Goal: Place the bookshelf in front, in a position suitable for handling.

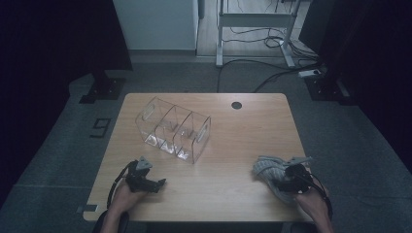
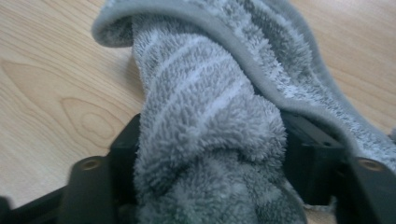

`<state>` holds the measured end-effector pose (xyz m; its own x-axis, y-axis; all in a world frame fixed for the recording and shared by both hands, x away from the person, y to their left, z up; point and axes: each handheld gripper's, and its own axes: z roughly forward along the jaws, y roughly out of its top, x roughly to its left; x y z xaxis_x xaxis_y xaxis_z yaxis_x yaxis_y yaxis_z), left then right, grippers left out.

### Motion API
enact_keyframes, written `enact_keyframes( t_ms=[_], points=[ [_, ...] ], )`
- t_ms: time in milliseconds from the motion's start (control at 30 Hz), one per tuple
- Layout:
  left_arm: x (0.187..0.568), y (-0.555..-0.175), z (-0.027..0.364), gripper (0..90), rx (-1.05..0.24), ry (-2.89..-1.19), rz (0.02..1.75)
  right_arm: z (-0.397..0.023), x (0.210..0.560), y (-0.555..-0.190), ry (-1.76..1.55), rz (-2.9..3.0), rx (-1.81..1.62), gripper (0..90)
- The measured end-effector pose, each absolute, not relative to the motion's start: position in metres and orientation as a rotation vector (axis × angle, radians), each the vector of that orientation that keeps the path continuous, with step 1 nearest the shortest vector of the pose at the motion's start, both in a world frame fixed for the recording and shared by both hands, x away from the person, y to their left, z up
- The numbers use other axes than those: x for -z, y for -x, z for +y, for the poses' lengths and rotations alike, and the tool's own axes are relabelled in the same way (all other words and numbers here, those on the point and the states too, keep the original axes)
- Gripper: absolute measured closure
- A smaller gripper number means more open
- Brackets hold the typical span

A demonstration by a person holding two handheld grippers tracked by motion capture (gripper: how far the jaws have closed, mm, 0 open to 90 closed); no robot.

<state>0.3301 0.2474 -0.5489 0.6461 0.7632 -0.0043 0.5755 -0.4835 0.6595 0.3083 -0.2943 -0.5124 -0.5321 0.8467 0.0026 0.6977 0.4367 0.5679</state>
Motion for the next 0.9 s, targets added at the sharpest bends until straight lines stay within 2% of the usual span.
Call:
enact_keyframes(
  t_ms=[233,267,900],
  points=[
    [0.549,-0.330,0.247,0.0,-0.385,-2.230,1.036,-0.296,0.498,-0.306,-1.299,2.420,-0.811,19.8],
    [0.549,-0.330,0.247,0.0,-0.385,-2.230,1.036,-0.295,0.494,-0.305,-1.278,2.416,-0.833,15.9],
    [0.549,-0.330,0.247,0.0,-0.384,-2.233,1.036,-0.274,0.469,-0.311,-1.193,2.394,-0.993,5.3]
  ],
)
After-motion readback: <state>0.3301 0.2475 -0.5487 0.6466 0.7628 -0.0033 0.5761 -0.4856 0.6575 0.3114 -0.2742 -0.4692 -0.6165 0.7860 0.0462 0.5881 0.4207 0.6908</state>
